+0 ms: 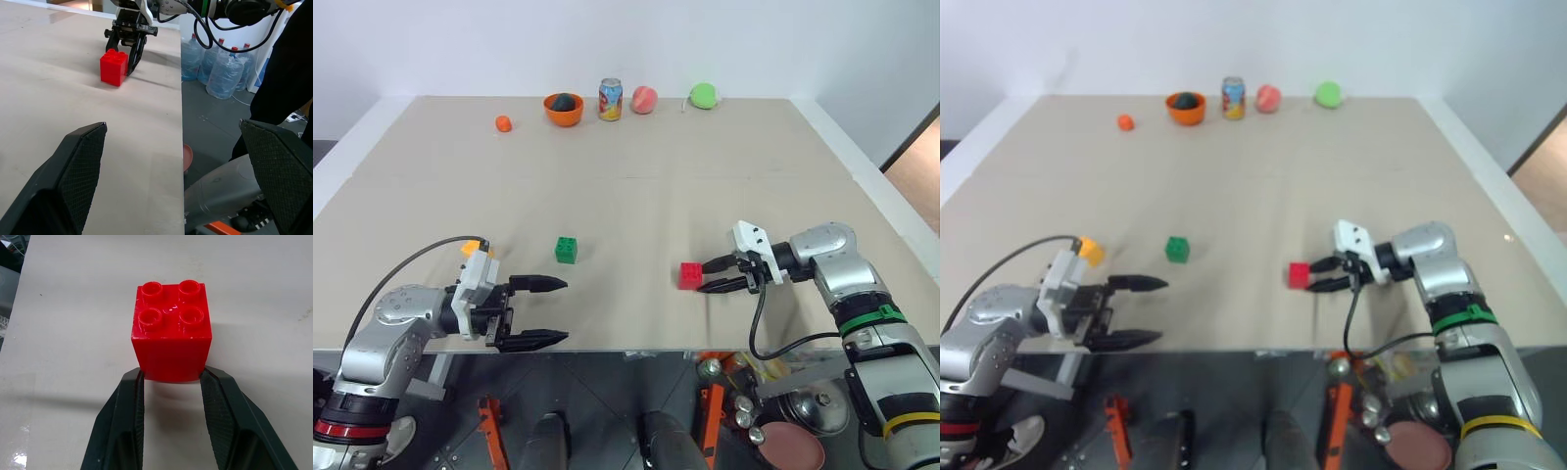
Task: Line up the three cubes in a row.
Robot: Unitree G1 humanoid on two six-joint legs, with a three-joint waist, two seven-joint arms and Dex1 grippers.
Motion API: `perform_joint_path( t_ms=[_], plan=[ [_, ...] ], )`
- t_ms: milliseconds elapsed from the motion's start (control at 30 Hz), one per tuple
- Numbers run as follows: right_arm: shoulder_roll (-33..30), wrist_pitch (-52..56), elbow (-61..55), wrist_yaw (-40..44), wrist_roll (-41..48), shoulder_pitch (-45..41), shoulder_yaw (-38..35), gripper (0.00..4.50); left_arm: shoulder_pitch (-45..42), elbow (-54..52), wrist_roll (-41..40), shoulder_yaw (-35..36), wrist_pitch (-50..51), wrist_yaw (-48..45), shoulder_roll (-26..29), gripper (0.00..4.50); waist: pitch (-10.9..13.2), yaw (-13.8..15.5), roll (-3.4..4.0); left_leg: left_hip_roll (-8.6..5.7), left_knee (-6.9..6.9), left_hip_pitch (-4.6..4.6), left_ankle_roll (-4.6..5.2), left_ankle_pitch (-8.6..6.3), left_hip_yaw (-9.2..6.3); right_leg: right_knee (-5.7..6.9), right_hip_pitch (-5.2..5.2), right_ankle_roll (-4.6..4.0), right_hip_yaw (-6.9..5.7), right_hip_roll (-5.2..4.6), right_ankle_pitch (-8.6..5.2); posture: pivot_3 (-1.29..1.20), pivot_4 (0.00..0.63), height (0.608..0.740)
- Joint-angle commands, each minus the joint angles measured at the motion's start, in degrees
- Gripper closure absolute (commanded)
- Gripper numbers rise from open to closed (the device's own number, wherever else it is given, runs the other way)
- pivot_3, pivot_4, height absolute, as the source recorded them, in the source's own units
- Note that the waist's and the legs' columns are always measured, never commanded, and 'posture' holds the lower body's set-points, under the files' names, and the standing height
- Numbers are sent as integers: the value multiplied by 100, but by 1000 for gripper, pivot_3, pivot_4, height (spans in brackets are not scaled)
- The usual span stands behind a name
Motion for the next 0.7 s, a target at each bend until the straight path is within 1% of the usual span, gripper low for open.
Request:
perform_joint_path(
  t_ms=[33, 67, 133, 167, 200, 267, 467, 567, 700],
  plan=[
    [53, -128, 150, 44, -91, -131, -49, 2326, -62, -224, -156, 174, 49, 73, 56, 0, 0, 0, 0, 0, 0, 0, 0, 0, 0, 0, 0, 0, 0, 0, 0, 0, 150, 740],
    [78, -129, 212, 9, -131, -159, -48, 2025, -53, -233, -167, 179, 52, 87, 54, 0, 0, 0, 0, 0, 0, 0, 0, 0, 0, 1, 0, 0, 0, 0, 0, 0, 150, 740],
    [125, -172, 332, -50, -195, -224, -65, 1221, -37, -247, -182, 175, 50, 115, 54, 0, 0, -1, 0, 0, 1, 1, 0, 0, 0, 1, 1, 0, 0, 0, 0, 0, 150, 740],
    [148, -190, 386, -92, -227, -256, -71, 1006, -21, -260, -187, 180, 52, 127, 52, 0, 0, -6, 0, 0, 2, 2, 0, 0, 0, 1, 3, -1, 0, 0, 1, 0, 150, 740],
    [161, -216, 438, -102, -246, -288, -75, 558, -10, -274, -196, 187, 61, 152, 45, 0, 0, -7, 0, 0, 3, 4, -1, 1, 1, 1, 3, -1, 1, 0, 4, 0, 150, 740],
    [156, -307, 517, -98, -298, -339, -72, 44, 11, -302, -209, 197, 71, 204, 35, 0, 0, -4, 0, 0, 3, 5, 0, 3, 1, 2, 3, -3, 2, 0, 7, 0, 150, 740],
    [-162, -793, 662, -30, -553, -607, -95, 44, 79, -303, -188, 235, 66, 325, 36, 0, 1, -2, 2, 0, 3, 4, 0, 4, 2, 3, 3, -2, 2, 0, 7, 0, 150, 740],
    [-551, -951, 485, 132, -623, -757, -145, 44, 197, -215, 86, 207, 62, 554, 134, 0, 4, -1, 7, 0, 0, 3, 0, 4, 2, 3, 1, 0, 2, -1, 5, 0, 150, 740],
    [-996, -968, 124, 310, -407, -709, -320, 44, 373, -275, 295, 207, 182, 977, 136, 0, 5, 1, 8, 0, -4, 4, 0, 3, 2, 3, -1, -2, 2, -1, -1, 0, 150, 740]
  ],
)
